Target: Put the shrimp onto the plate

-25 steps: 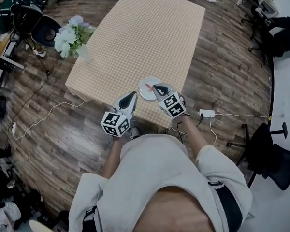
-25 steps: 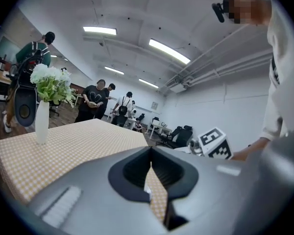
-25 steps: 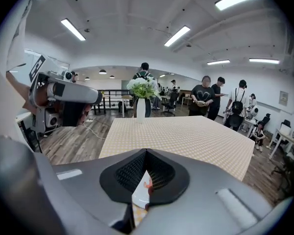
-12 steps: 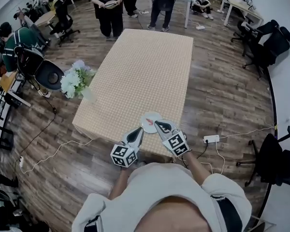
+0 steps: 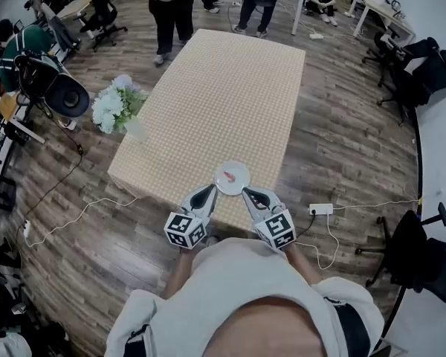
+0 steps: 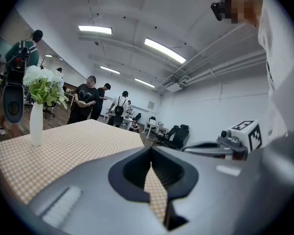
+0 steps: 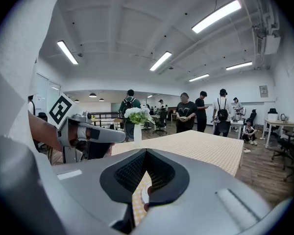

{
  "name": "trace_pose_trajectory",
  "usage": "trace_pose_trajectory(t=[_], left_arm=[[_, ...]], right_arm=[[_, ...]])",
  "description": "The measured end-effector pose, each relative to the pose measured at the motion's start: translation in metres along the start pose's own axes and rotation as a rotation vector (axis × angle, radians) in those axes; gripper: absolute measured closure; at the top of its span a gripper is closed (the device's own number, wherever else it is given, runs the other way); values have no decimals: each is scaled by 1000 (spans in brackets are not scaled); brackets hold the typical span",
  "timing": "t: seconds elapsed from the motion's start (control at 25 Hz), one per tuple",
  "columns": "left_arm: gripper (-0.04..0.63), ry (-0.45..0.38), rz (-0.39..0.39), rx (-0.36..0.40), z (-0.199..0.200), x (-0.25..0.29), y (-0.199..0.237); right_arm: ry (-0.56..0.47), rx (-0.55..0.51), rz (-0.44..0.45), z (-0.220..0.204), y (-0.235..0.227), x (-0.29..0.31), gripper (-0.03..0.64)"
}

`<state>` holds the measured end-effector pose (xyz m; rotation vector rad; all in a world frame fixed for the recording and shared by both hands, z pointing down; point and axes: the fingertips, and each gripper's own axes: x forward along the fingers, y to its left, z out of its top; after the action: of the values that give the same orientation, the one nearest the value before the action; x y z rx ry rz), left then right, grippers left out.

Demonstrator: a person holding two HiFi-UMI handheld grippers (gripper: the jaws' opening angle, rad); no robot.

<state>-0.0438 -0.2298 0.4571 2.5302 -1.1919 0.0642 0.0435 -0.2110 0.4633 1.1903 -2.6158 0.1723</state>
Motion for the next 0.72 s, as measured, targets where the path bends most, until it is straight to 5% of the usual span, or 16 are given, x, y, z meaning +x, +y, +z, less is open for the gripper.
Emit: trace_pose_trajectory(t=[0.24, 0.72], left_arm=[[586, -15, 20, -14, 2, 0, 8], [586, -6, -19, -21, 0, 13, 0]], right_arm=[[-16, 102, -48, -4, -7, 1, 620], [-5, 65, -32, -4, -10, 9, 620]])
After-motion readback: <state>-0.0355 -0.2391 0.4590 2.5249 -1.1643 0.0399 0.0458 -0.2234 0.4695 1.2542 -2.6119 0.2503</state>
